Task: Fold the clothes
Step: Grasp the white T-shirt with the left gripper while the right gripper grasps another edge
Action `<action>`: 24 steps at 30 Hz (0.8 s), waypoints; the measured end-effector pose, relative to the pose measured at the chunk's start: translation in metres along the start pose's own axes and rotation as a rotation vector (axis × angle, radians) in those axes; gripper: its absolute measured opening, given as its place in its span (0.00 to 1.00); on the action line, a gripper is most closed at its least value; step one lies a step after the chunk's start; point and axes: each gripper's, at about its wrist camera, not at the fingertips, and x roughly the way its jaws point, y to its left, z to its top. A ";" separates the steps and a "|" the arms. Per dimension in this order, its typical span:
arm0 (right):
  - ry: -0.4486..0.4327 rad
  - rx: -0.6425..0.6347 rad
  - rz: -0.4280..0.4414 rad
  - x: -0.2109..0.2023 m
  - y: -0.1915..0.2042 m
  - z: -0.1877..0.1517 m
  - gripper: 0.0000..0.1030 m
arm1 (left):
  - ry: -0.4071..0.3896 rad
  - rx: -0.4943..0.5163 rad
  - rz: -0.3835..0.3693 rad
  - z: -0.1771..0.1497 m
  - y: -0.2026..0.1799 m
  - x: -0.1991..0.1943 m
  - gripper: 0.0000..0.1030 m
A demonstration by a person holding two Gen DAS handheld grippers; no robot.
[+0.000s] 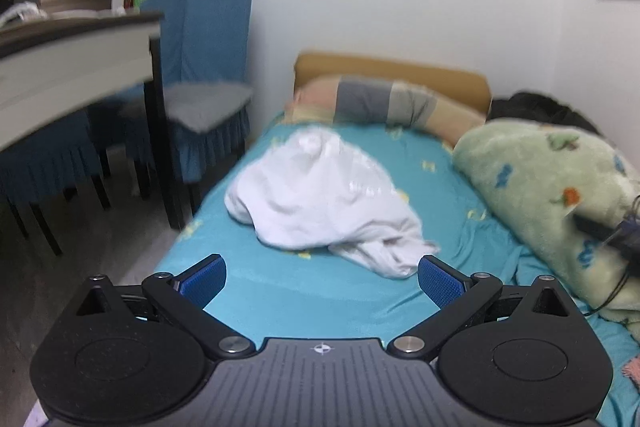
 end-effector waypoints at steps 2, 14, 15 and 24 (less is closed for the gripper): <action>-0.051 0.019 -0.003 0.000 -0.004 0.014 0.88 | 0.078 0.011 0.024 0.005 0.002 0.032 0.99; 0.101 0.038 -0.009 0.096 -0.025 -0.039 0.88 | 0.171 0.309 0.059 -0.002 -0.015 0.206 0.91; 0.109 0.032 -0.006 0.101 -0.023 -0.045 0.88 | 0.148 0.335 0.047 -0.003 -0.017 0.217 0.91; 0.173 0.020 -0.014 0.153 -0.015 -0.082 0.88 | -0.042 0.579 0.000 -0.013 -0.028 0.248 0.17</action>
